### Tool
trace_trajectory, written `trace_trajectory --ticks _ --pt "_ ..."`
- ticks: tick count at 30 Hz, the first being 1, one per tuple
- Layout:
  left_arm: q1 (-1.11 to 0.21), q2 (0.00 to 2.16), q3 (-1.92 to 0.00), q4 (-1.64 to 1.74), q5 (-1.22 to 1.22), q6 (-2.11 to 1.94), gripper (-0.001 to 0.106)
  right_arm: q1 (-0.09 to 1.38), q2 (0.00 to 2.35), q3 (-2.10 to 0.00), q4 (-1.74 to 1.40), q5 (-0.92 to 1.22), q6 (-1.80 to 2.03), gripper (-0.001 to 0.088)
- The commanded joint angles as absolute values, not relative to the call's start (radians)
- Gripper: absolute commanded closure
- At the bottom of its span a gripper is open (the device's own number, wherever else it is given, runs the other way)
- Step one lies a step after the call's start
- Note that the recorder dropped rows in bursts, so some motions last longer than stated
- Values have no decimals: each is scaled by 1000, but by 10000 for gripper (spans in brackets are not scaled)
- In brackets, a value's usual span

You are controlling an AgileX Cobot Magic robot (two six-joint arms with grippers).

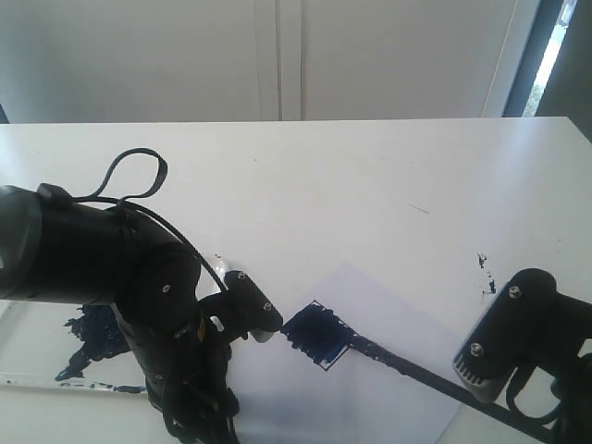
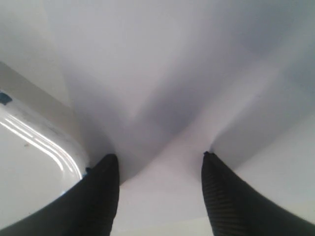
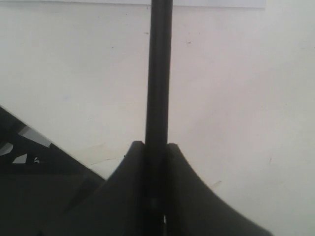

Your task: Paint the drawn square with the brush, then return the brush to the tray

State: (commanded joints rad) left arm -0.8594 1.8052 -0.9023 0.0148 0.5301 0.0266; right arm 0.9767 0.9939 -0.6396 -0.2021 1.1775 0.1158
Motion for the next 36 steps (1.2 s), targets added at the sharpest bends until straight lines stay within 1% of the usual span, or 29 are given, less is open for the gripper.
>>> trace_trajectory --ticks 11,17,26,36 --pt "-859 1805 -902 15 530 27 493 977 994 -640 -66 1149 29 868" --pt "-859 1805 -902 15 530 27 493 977 994 -640 -77 1149 29 868" --pt "-859 1805 -902 15 530 27 493 977 994 -640 -206 1196 112 868" --pt "-859 1805 -902 15 530 27 493 977 994 -640 -168 1170 95 868"
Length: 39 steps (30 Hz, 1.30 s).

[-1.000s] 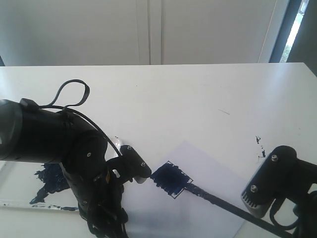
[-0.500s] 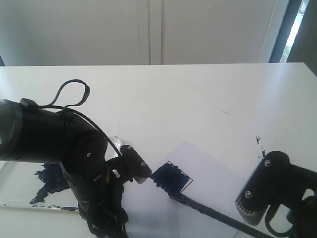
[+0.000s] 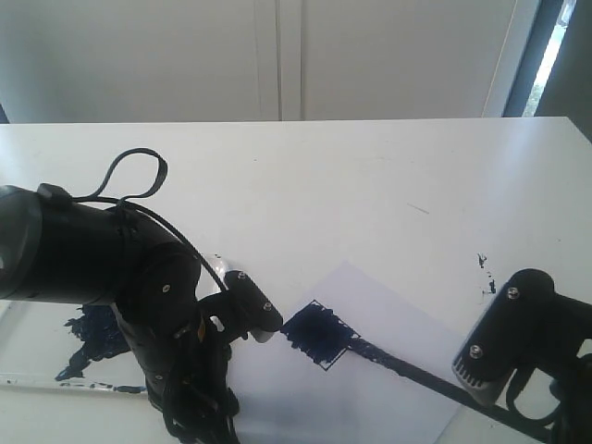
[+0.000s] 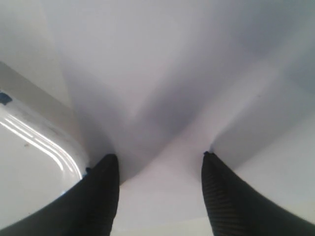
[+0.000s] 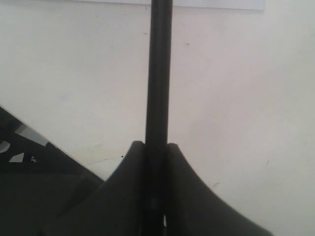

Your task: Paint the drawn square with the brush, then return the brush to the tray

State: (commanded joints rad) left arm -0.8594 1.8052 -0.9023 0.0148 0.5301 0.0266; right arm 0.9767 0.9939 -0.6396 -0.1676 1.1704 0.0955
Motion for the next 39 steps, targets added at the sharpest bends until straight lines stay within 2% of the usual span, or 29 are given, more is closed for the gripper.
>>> trace_trajectory --ticks 15,25,39 --pt "-859 1805 -902 15 530 27 493 977 994 -640 -81 1164 22 868" --pt "-859 1805 -902 15 533 27 493 977 994 -640 -215 1171 102 868" --pt "-859 1805 -902 15 542 27 493 977 994 -640 -226 1171 113 868"
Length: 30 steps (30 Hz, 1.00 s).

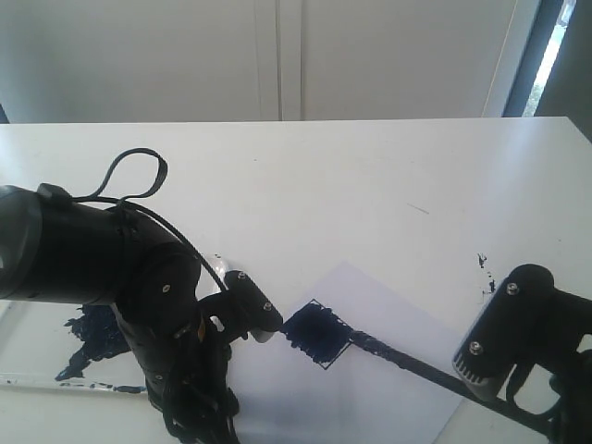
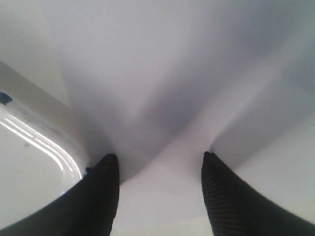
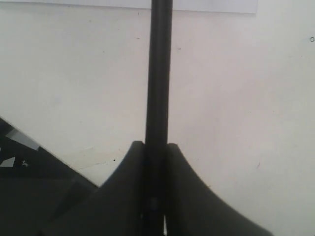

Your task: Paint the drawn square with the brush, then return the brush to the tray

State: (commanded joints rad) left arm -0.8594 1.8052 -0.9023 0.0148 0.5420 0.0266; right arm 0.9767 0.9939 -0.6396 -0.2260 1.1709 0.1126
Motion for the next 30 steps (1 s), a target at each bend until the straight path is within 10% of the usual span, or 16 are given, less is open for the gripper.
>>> trace_trajectory --ticks 30 --pt "-859 1805 -902 15 542 27 493 977 1041 -640 -64 1140 0 868"
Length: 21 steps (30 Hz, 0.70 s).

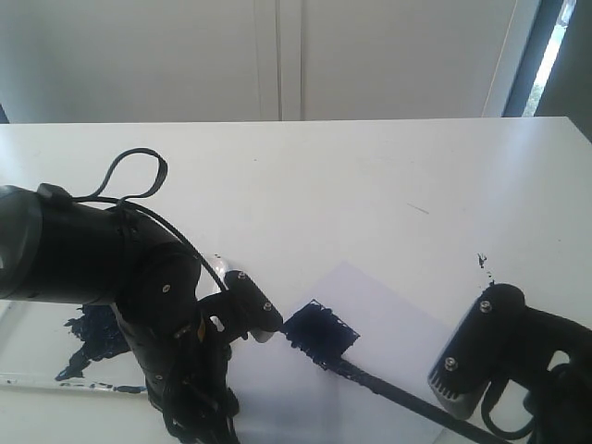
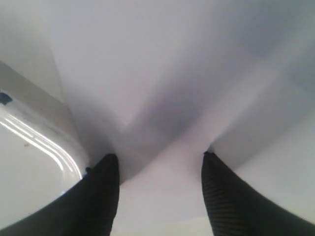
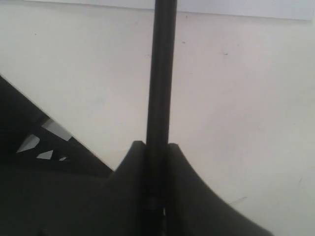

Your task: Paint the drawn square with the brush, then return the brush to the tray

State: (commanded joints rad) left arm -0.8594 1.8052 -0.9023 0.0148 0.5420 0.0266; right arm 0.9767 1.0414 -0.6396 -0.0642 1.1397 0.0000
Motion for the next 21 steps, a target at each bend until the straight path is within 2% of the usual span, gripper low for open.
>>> trace_trajectory --ticks 16,21 --pt "-859 1805 -902 15 544 24 493 977 1036 -662 -136 1069 47 868" --pt "-859 1805 -902 13 545 23 493 977 956 -709 -170 1081 60 868"
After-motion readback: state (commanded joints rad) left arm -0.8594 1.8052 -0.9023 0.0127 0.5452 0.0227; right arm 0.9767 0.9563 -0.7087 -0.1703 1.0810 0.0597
